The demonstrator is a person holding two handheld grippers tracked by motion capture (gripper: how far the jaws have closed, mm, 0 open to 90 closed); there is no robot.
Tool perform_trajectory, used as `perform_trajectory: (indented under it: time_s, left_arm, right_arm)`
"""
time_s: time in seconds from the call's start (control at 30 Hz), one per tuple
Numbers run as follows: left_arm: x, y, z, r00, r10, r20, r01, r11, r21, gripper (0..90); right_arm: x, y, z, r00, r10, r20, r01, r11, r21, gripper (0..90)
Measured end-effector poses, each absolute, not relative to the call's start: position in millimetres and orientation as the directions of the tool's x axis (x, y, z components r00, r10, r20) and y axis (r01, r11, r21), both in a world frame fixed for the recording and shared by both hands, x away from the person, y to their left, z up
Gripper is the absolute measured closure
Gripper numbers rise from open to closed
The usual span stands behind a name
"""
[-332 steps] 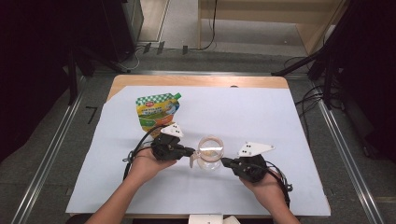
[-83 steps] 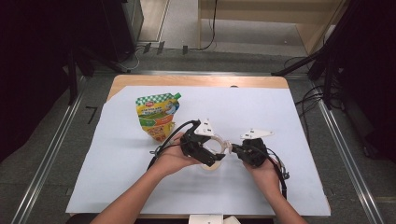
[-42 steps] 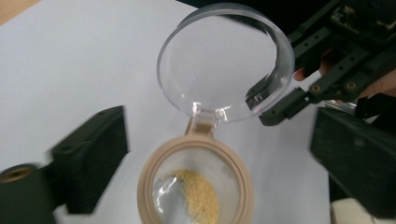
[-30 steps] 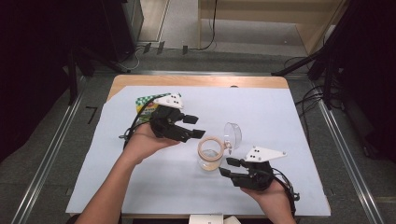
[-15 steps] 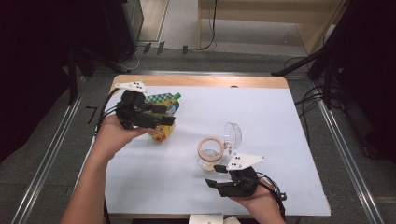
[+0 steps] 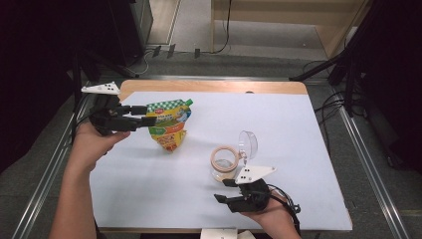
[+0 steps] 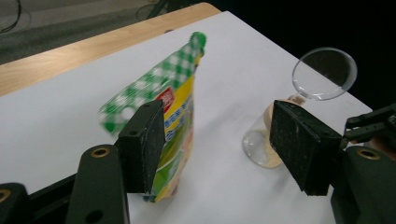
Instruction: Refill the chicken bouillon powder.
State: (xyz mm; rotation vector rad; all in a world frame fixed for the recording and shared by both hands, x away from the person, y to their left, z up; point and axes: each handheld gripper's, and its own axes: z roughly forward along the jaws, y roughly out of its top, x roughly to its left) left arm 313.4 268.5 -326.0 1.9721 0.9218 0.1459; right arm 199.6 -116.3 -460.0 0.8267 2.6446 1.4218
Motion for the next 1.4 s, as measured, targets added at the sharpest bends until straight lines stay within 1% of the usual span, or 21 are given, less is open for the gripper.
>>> perform_trajectory:
  time_s: [0.13, 0.3, 0.37, 0.47, 0.57, 0.73, 0.8, 0.97, 1.03, 1.1, 1.13, 1.27, 1.4]
  left_arm:
    - [317, 280, -336, 0.676, 0.692, -0.253, 0.573, -0.278, 0.771, 36.3]
    - [324, 285, -354, 0.657, 0.711, -0.251, 0.589, -0.276, 0.759, 35.7]
    - [328, 284, -362, 0.650, 0.719, -0.248, 0.597, -0.280, 0.752, 35.9]
    - [332, 282, -373, 0.658, 0.704, -0.268, 0.596, -0.269, 0.757, 37.8]
    - [337, 276, -383, 0.658, 0.696, -0.287, 0.612, -0.273, 0.742, 39.1]
    - [342, 260, -396, 0.662, 0.700, -0.269, 0.616, -0.303, 0.727, 41.7]
    - [343, 256, -399, 0.669, 0.695, -0.264, 0.607, -0.306, 0.733, 45.9]
    - [345, 245, -408, 0.667, 0.704, -0.245, 0.606, -0.321, 0.728, 52.2]
    - [347, 245, -413, 0.659, 0.704, -0.264, 0.612, -0.298, 0.733, 54.9]
    - [348, 244, -416, 0.651, 0.700, -0.293, 0.624, -0.275, 0.731, 59.8]
    - [348, 244, -417, 0.654, 0.692, -0.304, 0.624, -0.267, 0.734, 66.7]
    - [347, 241, -418, 0.658, 0.702, -0.272, 0.600, -0.272, 0.752, 76.1]
    - [344, 242, -414, 0.651, 0.718, -0.246, 0.592, -0.278, 0.756, 88.1]
  right_arm:
    - [200, -115, -460, -0.861, 0.458, 0.219, 0.435, 0.445, 0.783, 46.7]
    - [200, -114, -460, -0.863, 0.453, 0.223, 0.436, 0.448, 0.781, 46.8]
    - [200, -113, -460, -0.867, 0.448, 0.218, 0.430, 0.452, 0.781, 46.8]
    - [200, -113, -460, -0.866, 0.449, 0.219, 0.432, 0.452, 0.780, 46.8]
    - [200, -112, -462, -0.870, 0.445, 0.213, 0.425, 0.458, 0.780, 46.9]
    - [200, -107, -464, -0.873, 0.439, 0.214, 0.425, 0.466, 0.776, 46.9]
    - [201, -104, -465, -0.873, 0.435, 0.221, 0.428, 0.465, 0.775, 46.7]
    - [206, -93, -467, -0.876, 0.429, 0.221, 0.423, 0.463, 0.779, 46.8]
    - [209, -87, -468, -0.878, 0.427, 0.218, 0.419, 0.464, 0.781, 46.8]
    - [212, -81, -468, -0.881, 0.424, 0.211, 0.412, 0.467, 0.782, 46.8]
    - [212, -78, -467, -0.881, 0.425, 0.208, 0.411, 0.468, 0.782, 46.8]
    - [218, -65, -464, -0.875, 0.427, 0.228, 0.423, 0.443, 0.791, 46.8]
    - [227, -50, -460, -0.877, 0.424, 0.224, 0.414, 0.432, 0.802, 46.8]
